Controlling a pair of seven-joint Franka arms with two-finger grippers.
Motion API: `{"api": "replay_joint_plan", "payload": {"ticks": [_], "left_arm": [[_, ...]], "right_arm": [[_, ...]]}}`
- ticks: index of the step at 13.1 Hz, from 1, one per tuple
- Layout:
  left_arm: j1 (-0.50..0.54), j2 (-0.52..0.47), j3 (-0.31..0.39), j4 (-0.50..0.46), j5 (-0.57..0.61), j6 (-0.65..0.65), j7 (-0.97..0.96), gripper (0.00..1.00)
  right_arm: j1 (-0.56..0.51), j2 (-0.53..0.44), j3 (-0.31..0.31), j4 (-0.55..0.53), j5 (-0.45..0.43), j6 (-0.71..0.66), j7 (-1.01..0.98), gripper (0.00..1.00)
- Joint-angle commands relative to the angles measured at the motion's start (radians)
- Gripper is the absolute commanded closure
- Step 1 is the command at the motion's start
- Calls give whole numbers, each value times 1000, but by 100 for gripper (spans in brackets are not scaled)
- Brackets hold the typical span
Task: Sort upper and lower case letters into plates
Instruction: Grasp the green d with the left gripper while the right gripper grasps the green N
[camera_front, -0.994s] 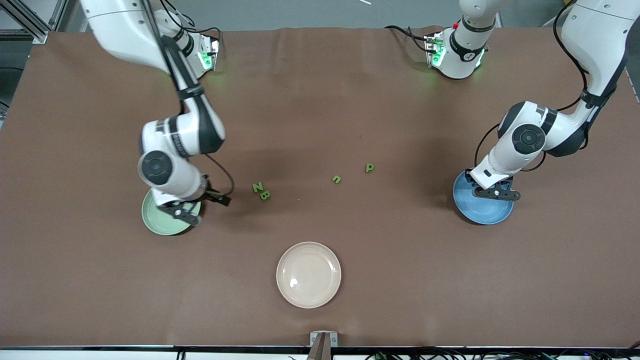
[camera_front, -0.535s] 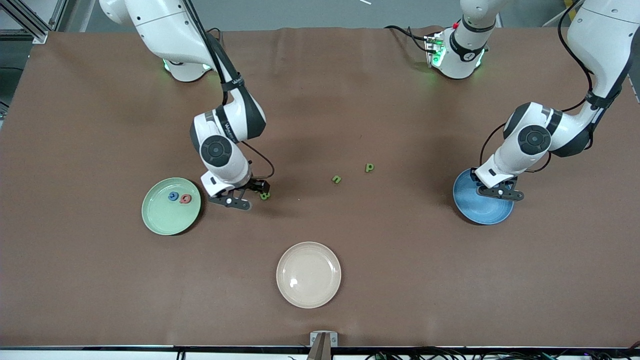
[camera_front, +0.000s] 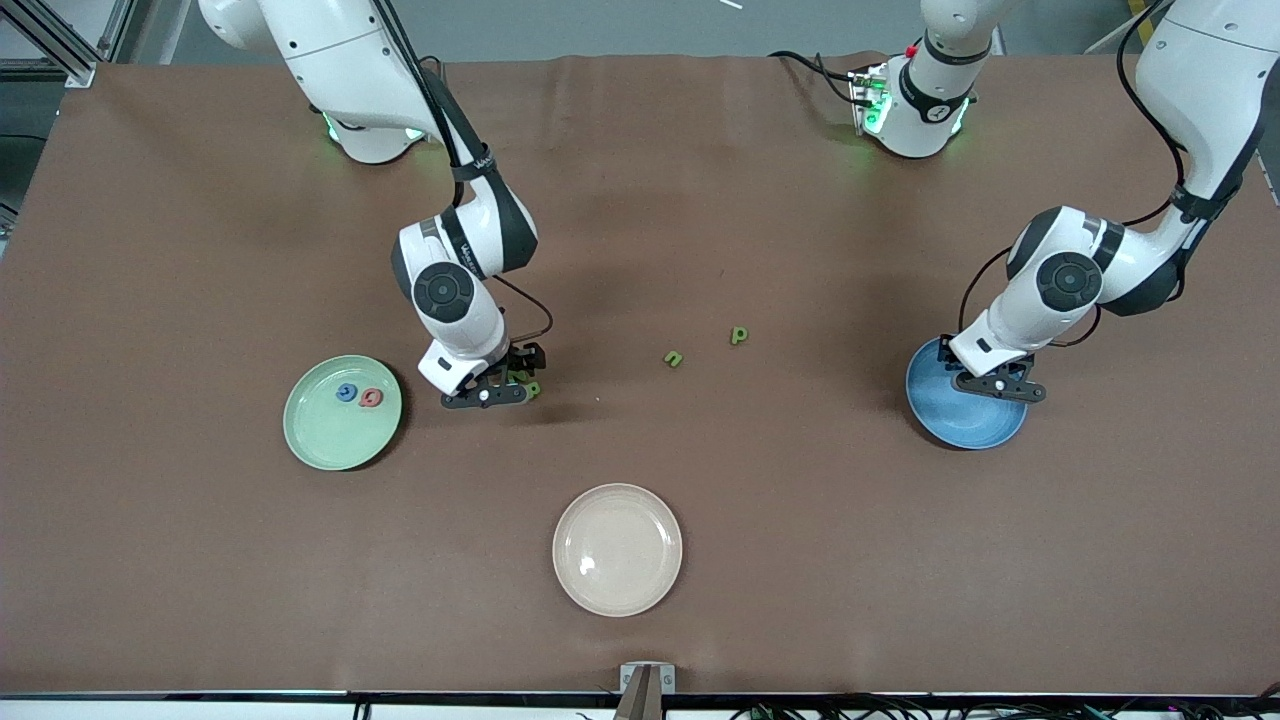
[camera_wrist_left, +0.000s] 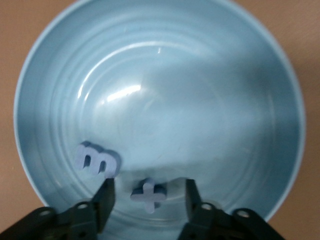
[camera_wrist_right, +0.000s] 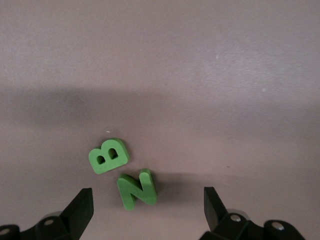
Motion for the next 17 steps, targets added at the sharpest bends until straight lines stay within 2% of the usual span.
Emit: {"api": "replay_joint_plan", "payload": {"ticks": [1,3,5,7,13,15,17], "left_arm": [[15,-39,-74,14,-28,-19,-13,0],[15,-53,-158,51,-118,-116,-51,0],[6,-39,-247,106,-155,-212,-159,0],[-17,-25,-302,108,-155,-218,-282,0],[-280,85,-306,215,-154,-215,-528,0],[-354,123,-281,243,-144,-211,-559,0],[-432,163,-243,275,-140,-206,-600,0]], "right_arm": [[10,-18,17,-68,18,72,-22,3],[13,-16,17,-68,18,78,-22,5],[15,-16,19,-67,17,78,-50,8],[15,-15,19,-65,17,80,-82,12],[16,16,19,-60,15,132,-98,18],[16,20,17,-60,15,137,-99,26],[16,20,17,-60,14,137,-104,42]]}}
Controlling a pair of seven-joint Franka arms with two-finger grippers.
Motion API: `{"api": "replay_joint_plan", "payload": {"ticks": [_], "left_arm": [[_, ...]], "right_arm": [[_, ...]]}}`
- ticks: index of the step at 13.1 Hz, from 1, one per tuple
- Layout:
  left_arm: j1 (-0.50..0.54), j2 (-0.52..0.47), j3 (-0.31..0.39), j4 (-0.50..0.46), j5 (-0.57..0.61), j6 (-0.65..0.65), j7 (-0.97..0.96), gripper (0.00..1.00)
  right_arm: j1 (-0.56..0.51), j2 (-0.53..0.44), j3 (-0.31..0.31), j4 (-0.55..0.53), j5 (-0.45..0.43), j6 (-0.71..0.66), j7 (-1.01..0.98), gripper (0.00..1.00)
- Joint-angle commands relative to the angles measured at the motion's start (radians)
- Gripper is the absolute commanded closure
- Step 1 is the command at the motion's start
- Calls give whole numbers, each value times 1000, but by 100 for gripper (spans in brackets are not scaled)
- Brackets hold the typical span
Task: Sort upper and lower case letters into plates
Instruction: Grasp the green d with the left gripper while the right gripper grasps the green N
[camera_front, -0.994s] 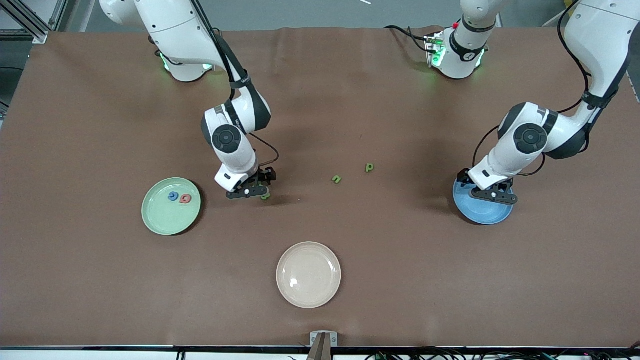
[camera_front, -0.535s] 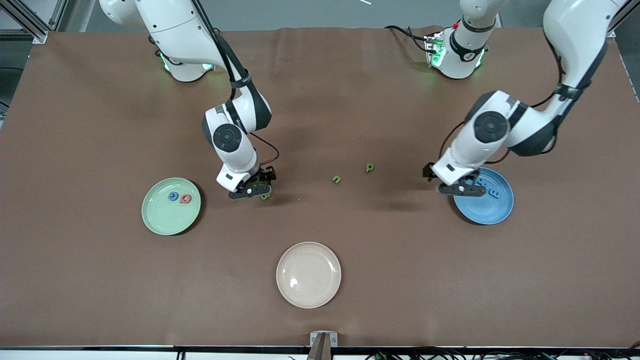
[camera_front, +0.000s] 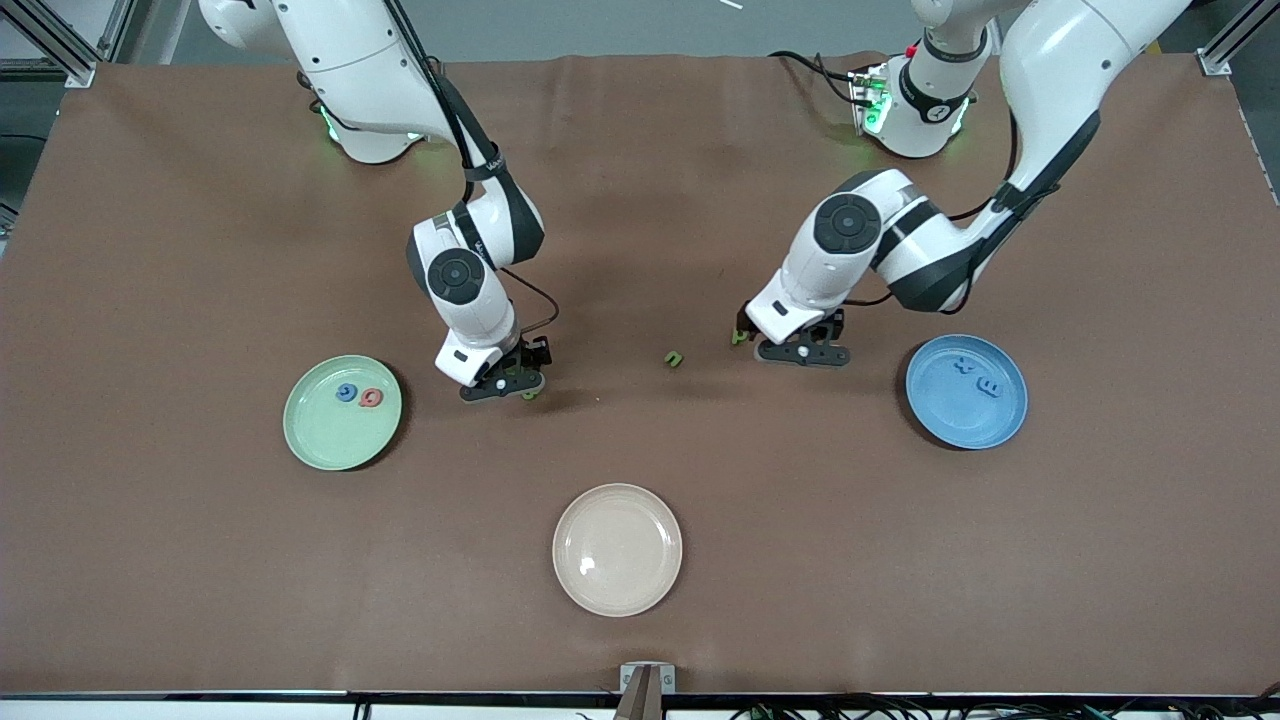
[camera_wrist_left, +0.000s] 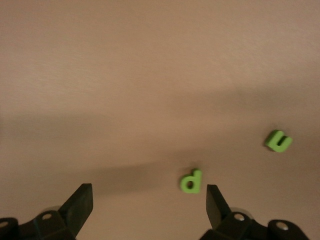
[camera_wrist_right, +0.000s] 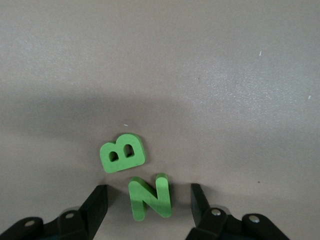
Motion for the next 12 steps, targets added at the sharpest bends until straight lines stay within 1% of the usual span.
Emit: {"api": "replay_joint_plan", "payload": {"ticks": [1,3,4,5,6,7,8,10,12], "left_arm": [[-101,57,63,59,5,-5,-49,0],[-173,57,125,47,5,37,-57,1],[-192,57,143,41,5,73,-66,1],[-210,62,160,30,5,97,-75,1],[-222,64,172,24,6,113,-80,2],[-235,65,180,6,5,134,-84,4],[-241,65,200,-14,6,175,-84,5],[-255,65,228,-45,35,217,-90,8],[-258,74,231,-59,66,220,-121,12]], "right_arm": [[9,-1,-5,-15,12,16,-31,47],[4,-1,-5,-15,14,16,-57,65],[-2,-1,-5,-15,14,15,-60,75],[-7,-1,-5,-15,14,12,-66,89],[-16,-3,-5,-12,14,4,-65,99],[-34,-13,-5,-12,14,-4,-70,100],[-54,-25,-5,-7,14,-42,-83,100],[-132,-87,-6,42,15,-211,-181,100],[-212,-131,-8,100,15,-371,-264,100]]}}
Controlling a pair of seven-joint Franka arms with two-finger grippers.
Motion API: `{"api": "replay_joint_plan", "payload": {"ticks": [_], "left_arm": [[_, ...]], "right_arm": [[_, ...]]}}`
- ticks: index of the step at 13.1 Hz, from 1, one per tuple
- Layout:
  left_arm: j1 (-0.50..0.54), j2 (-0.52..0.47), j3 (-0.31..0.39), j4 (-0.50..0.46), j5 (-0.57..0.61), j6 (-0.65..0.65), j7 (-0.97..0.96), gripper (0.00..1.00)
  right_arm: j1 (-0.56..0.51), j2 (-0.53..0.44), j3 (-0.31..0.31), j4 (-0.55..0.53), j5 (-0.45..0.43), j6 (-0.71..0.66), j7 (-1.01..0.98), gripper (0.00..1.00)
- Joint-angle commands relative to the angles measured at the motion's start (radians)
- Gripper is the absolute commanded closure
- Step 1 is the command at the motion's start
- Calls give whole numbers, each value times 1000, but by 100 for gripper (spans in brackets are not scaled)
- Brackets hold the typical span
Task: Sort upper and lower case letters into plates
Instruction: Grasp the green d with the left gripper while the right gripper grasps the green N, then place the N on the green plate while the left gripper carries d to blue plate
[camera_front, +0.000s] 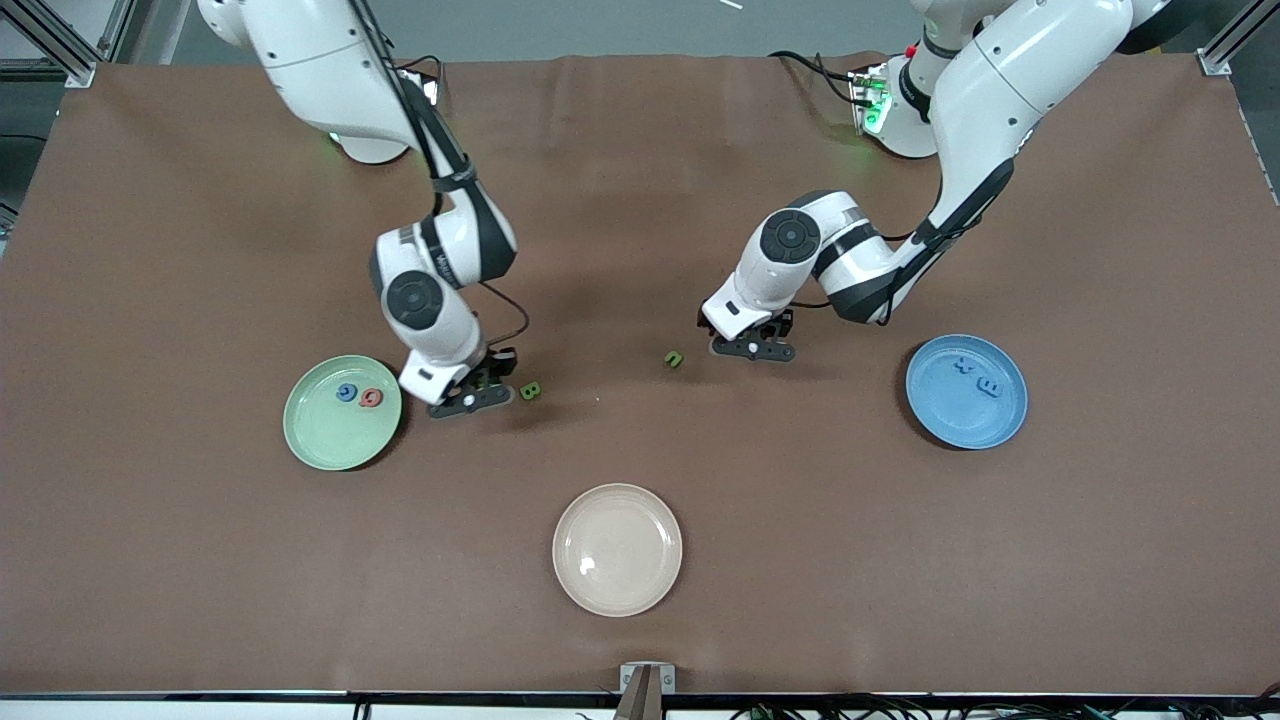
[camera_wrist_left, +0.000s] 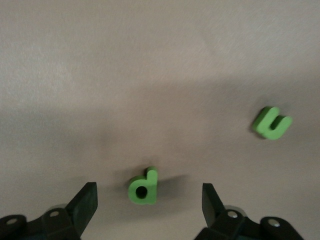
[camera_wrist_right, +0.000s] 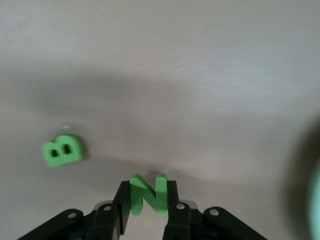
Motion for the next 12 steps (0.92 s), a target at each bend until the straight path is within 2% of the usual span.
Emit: {"api": "replay_joint_plan", "payload": {"ticks": [1,3,5,6,8,10,12], "left_arm": [[-8,7,13,-22,63,23,-71,14],[-9,15,15,-17,80,24,-104,22],[-12,15,15,-17,80,29,-112,34],[-12,15,15,-17,80,29,-112,39],[-23,15,16,-12,78,29,-113,43],[-53,15,50,-9,80,29,-113,48],[-77,15,71,-6,80,29,-113,59]], "right_arm": [[-127,-87,12,42,14,-179,-160,100],[-227,-93,9,33,8,-180,-336,100],[-337,-91,9,24,6,-172,-519,100],[-360,-91,9,5,5,-154,-565,99],[-396,-87,8,-25,2,-88,-612,99],[-433,-75,8,-33,-20,-28,-635,99],[-444,-47,8,-36,-23,17,-635,99]]}}
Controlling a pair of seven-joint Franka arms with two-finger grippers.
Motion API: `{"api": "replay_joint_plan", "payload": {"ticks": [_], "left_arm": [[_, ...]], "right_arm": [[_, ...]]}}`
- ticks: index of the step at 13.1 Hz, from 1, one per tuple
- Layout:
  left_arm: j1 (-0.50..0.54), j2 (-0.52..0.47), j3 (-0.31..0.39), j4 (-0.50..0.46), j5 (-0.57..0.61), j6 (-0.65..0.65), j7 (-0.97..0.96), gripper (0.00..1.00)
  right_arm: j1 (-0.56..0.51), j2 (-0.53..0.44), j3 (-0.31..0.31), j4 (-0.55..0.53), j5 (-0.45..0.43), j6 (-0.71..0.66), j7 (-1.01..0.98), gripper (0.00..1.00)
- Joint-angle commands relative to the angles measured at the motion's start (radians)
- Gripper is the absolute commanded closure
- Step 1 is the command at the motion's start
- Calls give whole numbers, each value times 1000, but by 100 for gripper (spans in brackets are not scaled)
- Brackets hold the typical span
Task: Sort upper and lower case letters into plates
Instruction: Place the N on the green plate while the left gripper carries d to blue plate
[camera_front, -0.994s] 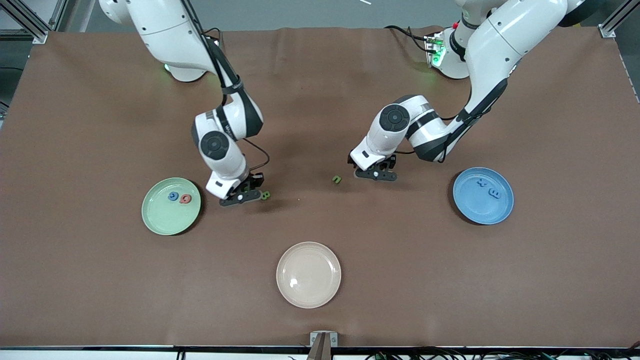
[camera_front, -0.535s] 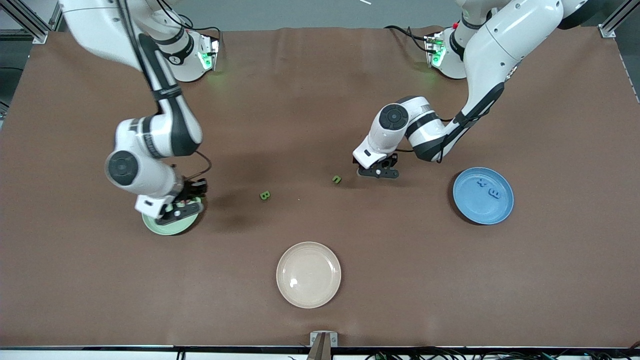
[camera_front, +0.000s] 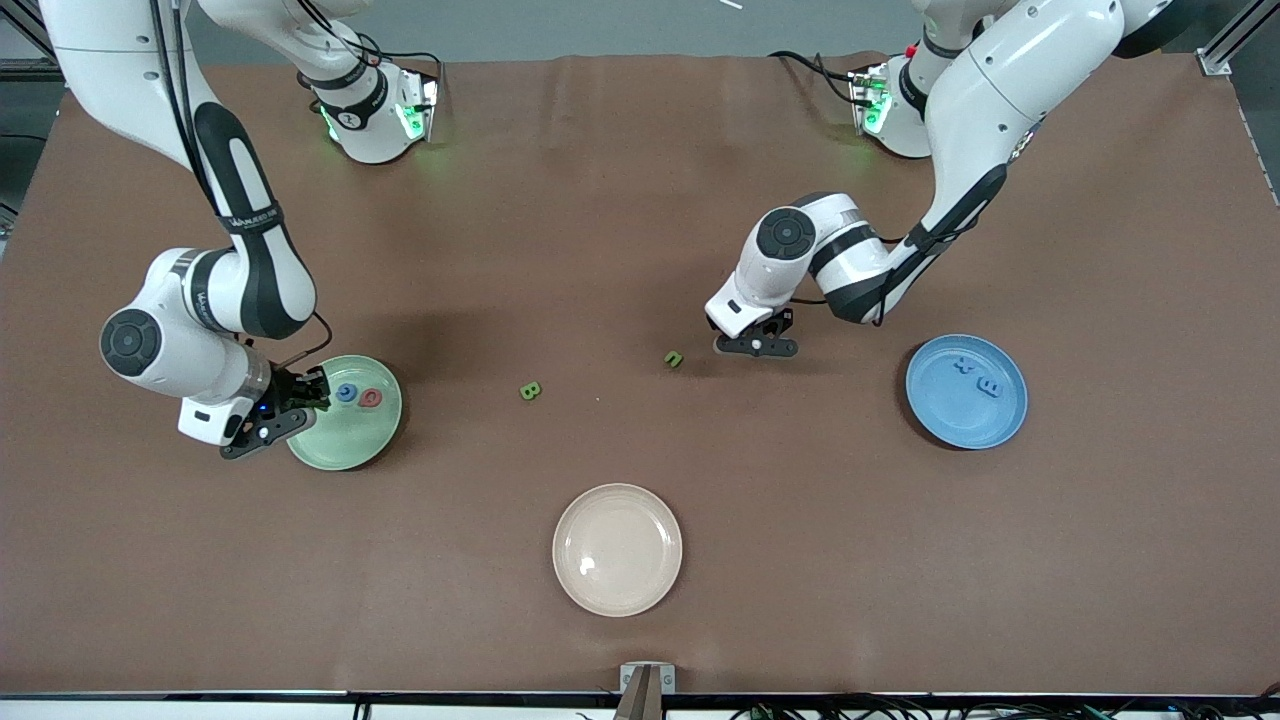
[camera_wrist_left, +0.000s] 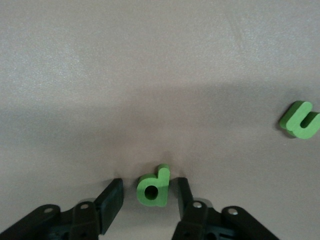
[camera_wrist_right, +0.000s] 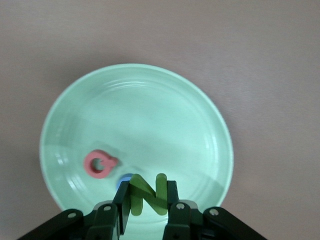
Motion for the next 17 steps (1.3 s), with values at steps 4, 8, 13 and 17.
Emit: {"api": "replay_joint_plan", "payload": {"ticks": [4,8,13,17], "left_arm": [[-49,2,42,7,21,14,-27,76],[-32,-15,41,13,23,8,-24,83],[43,-133,31,13,12,-64,59,85],[192,-190,-22,8,8,-69,183,86]], "right_arm": [[-25,75,17,-17,-21,125,-11,99],[-25,88,17,-15,-21,128,-8,97],[-20,74,20,-5,-17,106,16,0],[50,11,26,102,-15,-172,302,0]]}}
